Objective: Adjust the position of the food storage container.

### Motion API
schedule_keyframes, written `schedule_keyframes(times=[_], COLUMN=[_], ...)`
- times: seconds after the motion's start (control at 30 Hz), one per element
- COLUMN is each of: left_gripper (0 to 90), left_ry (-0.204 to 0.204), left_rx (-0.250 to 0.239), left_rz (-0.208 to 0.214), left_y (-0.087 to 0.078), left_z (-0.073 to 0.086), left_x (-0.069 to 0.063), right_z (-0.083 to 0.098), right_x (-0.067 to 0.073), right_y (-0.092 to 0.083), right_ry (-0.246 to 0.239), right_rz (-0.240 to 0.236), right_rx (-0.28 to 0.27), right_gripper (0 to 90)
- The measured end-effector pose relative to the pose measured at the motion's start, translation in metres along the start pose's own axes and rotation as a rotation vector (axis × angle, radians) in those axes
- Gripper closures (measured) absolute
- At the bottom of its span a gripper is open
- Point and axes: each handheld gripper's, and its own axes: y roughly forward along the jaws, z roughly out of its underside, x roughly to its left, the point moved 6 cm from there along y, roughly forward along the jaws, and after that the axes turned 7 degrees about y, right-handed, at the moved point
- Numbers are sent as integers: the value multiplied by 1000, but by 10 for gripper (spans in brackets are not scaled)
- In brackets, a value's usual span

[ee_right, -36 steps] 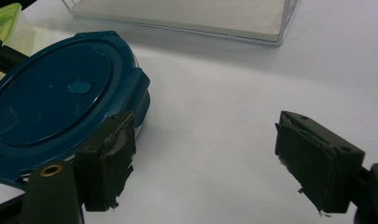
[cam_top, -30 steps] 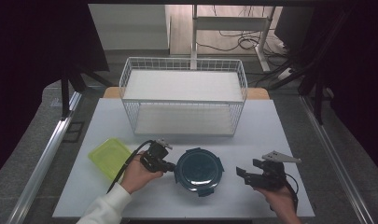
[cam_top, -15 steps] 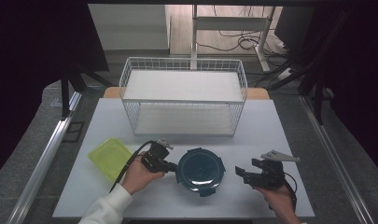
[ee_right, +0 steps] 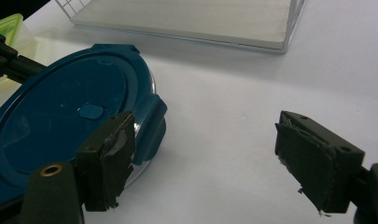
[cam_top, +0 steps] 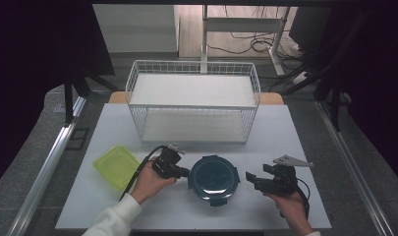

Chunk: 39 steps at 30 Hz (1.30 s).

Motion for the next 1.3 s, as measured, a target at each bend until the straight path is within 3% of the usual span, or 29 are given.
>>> schedule_keyframes(times=[0.4,0.47,0.5,0.63,0.7,0.73,0.77,0.8,0.83,0.87,0.9,1.03,1.3], left_gripper=[900,900,900,883,778,546,460,383,320,320,254,208,206], left_ry=[-24,-35,-35,-61,-72,-96,-96,-141,-141,-160,-196,-236,-249], left_rx=[-28,-50,-50,-127,-156,-188,-188,-232,-232,-243,-257,-273,-282], left_rz=[-24,-78,-78,-73,-79,-78,-78,-64,-64,-54,-49,-33,12], left_y=[4,-4,-4,-28,-37,-45,-45,-53,-53,-56,-61,-65,-64], left_z=[-6,-4,-4,0,2,3,3,3,3,4,5,7,10], left_x=[0,3,3,3,0,-5,-5,-9,-9,-10,-10,-9,-11], right_z=[0,0,0,-2,-2,-1,-1,-2,-2,-2,-2,-2,-1], right_x=[1,3,3,3,2,2,2,2,2,2,3,4,6], right_y=[-1,-1,-1,-3,-2,-1,-1,-1,-1,-1,-1,0,1], right_ry=[-15,-28,-28,-32,-27,-25,-22,-21,-21,-18,-14,-21,-24], right_rz=[-13,-20,-20,-38,-47,-58,-67,-74,-74,-80,-86,-90,-104], right_rx=[2,1,1,-6,-5,-3,-4,-4,-4,-6,-7,-5,1], right_gripper=[206,205,205,205,205,205,204,204,204,203,203,203,203])
